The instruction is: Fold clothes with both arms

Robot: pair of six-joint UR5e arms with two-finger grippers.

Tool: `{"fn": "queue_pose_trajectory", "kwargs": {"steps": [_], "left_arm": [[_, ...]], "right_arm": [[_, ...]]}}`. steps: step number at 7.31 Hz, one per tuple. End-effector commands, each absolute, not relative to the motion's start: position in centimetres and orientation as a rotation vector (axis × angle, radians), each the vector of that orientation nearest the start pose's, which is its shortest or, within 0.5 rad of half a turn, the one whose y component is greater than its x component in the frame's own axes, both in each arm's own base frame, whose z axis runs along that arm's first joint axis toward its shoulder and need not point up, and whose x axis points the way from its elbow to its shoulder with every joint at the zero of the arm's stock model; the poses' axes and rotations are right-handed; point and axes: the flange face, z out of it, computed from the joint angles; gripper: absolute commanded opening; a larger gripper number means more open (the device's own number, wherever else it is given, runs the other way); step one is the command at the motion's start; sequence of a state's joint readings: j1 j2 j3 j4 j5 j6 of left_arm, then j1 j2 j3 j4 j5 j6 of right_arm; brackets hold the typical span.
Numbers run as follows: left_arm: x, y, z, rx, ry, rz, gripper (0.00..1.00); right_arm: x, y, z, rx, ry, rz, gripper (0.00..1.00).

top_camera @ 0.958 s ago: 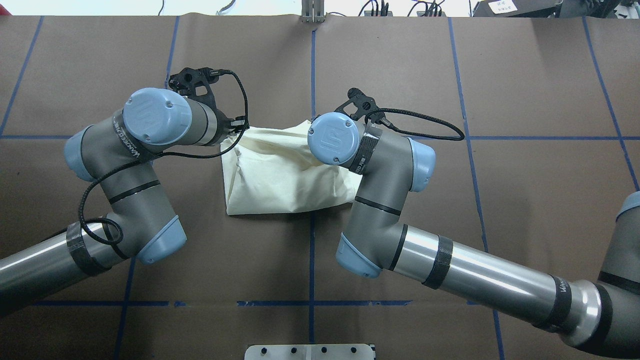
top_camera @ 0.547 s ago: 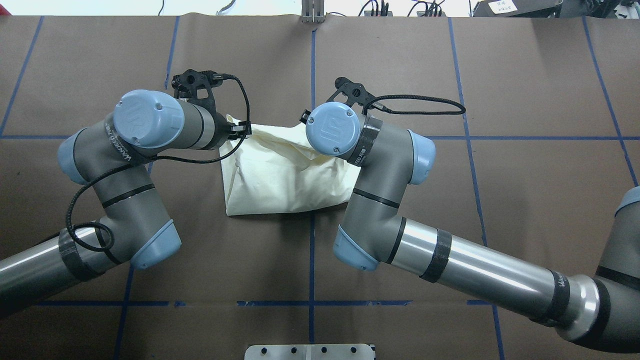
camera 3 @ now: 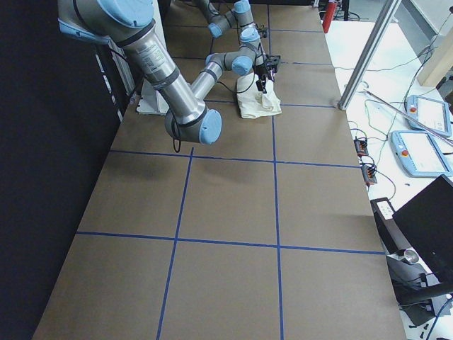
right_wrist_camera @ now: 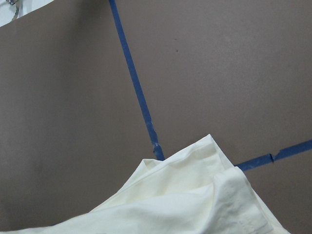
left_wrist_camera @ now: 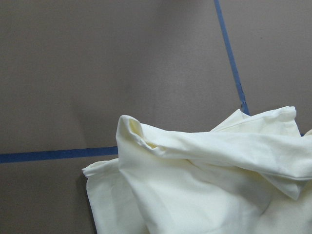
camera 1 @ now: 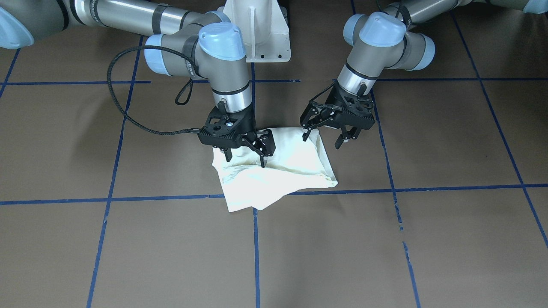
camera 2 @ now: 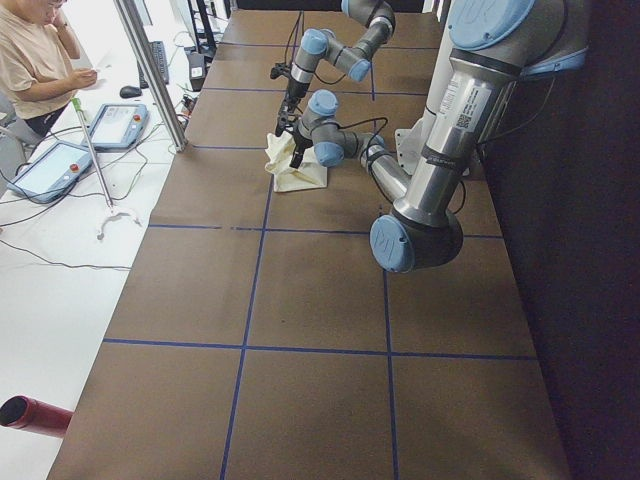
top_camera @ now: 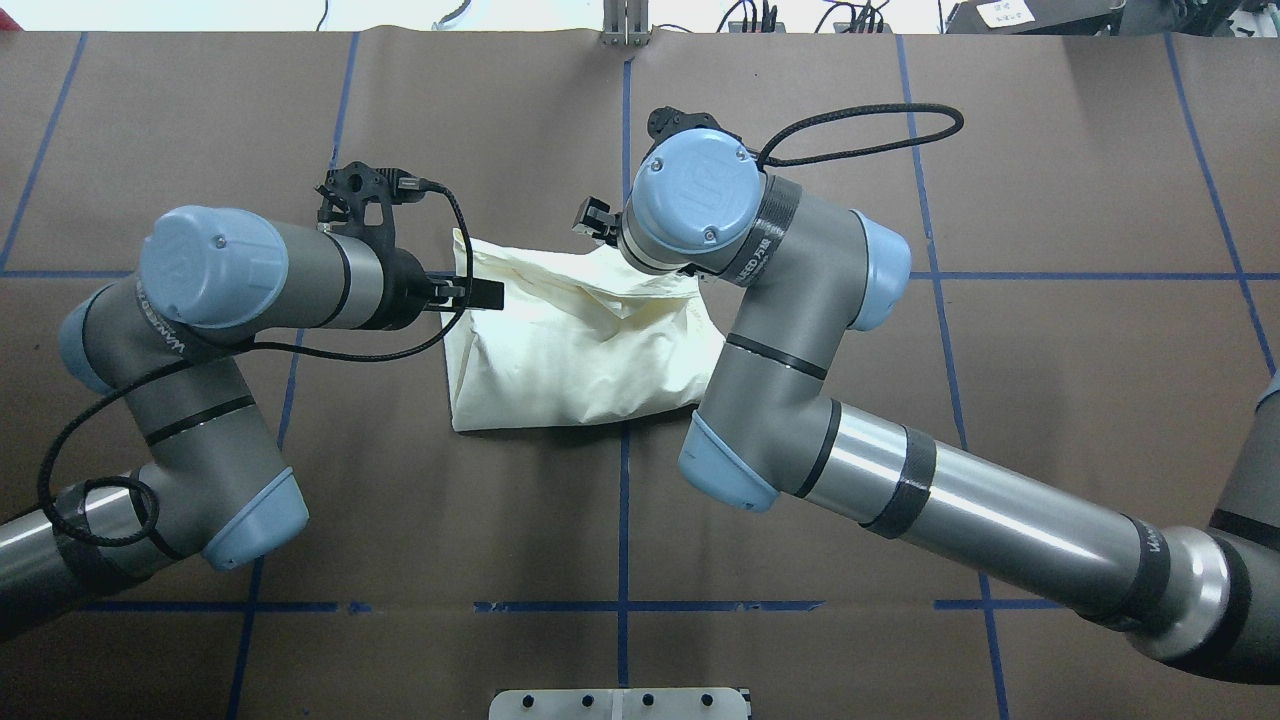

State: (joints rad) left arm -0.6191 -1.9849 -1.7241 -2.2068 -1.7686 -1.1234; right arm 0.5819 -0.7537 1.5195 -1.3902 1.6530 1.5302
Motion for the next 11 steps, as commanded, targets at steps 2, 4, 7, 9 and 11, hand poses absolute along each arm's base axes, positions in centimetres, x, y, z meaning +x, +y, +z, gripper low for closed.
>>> {"fn": "queue_pose_trajectory", "kwargs": {"steps": [2, 4, 7, 9, 11], "left_arm": [[47.2, -44.8, 33.8, 0.697, 1.214, 0.198, 1.00], [47.5, -44.8, 34.3, 0.771, 1.169, 0.314, 1.00], [49.4, -42.9, 34.3, 0.777, 1.175, 0.389, 1.00], [49.8, -42.2, 34.7, 0.765, 1.181, 0.394, 0.98], [49.7, -42.0, 34.5, 0.769, 1.195, 0.389, 0.54]], "right_arm": [[-52.3, -51.3, 17.3, 0.227, -0.927, 0.436, 1.00], [-52.3, -51.2, 17.2, 0.228, -0.930, 0.437, 1.00], [-52.2, -51.2, 17.6, 0.228, -0.925, 0.437, 1.00], [-52.1, -51.2, 18.0, 0.227, -0.921, 0.438, 1.00], [-52.1, -51.2, 18.4, 0.226, -0.916, 0.439, 1.00]]}}
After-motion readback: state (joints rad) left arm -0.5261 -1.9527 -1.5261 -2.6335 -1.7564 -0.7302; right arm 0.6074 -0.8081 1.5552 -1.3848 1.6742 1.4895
